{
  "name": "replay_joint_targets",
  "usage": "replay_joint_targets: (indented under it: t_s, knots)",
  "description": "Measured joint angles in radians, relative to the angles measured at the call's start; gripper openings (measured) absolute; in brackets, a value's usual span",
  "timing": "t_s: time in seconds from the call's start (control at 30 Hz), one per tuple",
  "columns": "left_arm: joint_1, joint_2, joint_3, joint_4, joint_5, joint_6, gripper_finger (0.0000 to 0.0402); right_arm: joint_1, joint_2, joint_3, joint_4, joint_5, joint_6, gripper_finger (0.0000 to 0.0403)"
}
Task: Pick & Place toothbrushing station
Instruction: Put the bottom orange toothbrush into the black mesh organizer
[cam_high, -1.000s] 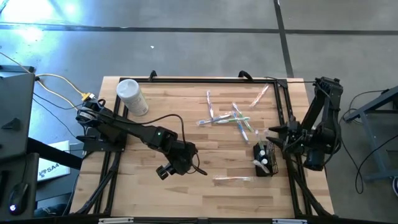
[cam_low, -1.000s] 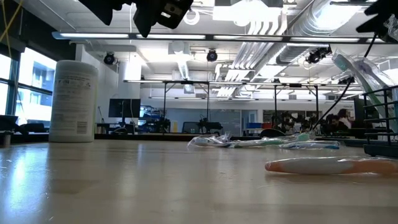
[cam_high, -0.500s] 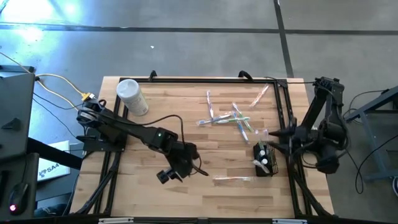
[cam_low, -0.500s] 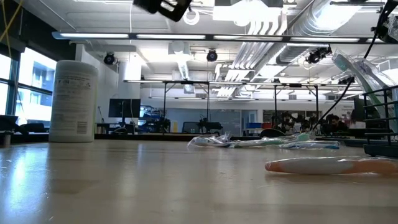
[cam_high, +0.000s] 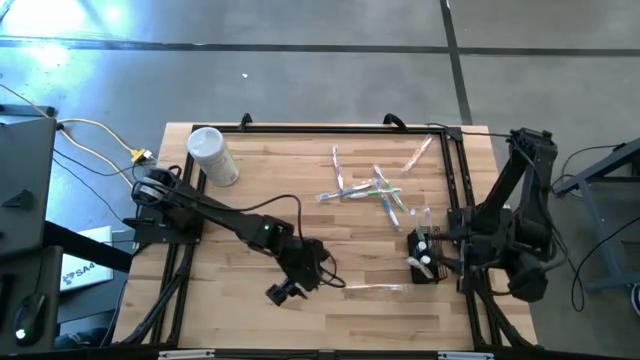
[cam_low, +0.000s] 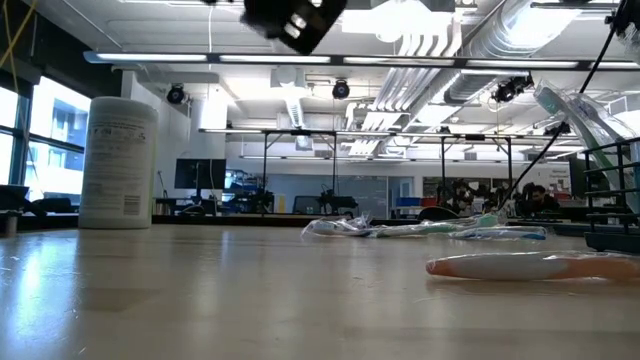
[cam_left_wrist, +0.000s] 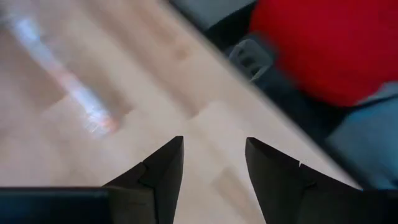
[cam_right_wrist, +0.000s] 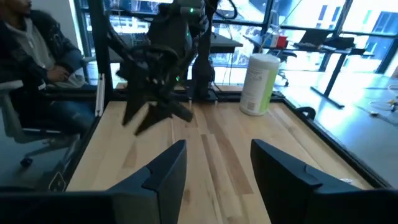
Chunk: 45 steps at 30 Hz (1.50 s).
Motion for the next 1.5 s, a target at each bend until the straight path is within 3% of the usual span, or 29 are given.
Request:
replay_joint_targets:
  t_s: [0.13,0.2,0.37,0.67,0.87,0.97,1.2,1.33,1.5]
  knots:
    - [0.002,0.029,0.003,0.135,-0.33,0.003,0.0173,0.0,0.051,0.0,0.045,0.027,0.0,0.0168]
    - [0.013,0.041,0.002,0.229,-0.413,0.005,0.0173,-0.004,0.075,0.0,0.062,0.036,0.0,0.0168]
    - [0.046,0.102,0.006,0.402,-0.396,-0.044,0.0173,-0.017,0.128,0.0,0.116,0.085,0.0,0.0168]
    - [0.068,0.155,0.004,0.422,-0.35,-0.062,0.0173,-0.054,0.169,0.0,0.187,0.232,-0.052,0.0168]
    - [0.058,0.155,0.004,0.466,-0.366,-0.131,0.0173,-0.108,0.168,0.0,0.209,0.2,-0.05,0.0168]
    - [0.034,0.165,0.005,0.473,-0.411,-0.138,0.0173,-0.123,0.168,0.0,0.226,0.21,-0.052,0.0168]
    - [-0.046,0.209,0.004,0.527,-0.626,-0.167,0.0173,-0.111,0.168,0.0,0.288,0.155,-0.053,0.0168]
    - [-0.076,0.272,0.011,0.647,-0.674,-0.167,0.0173,-0.08,0.168,0.0,0.347,0.104,-0.095,0.0168]
    - [-0.077,0.335,0.043,0.656,-0.753,-0.218,0.0173,-0.038,0.168,0.0,0.383,0.056,-0.135,0.0168]
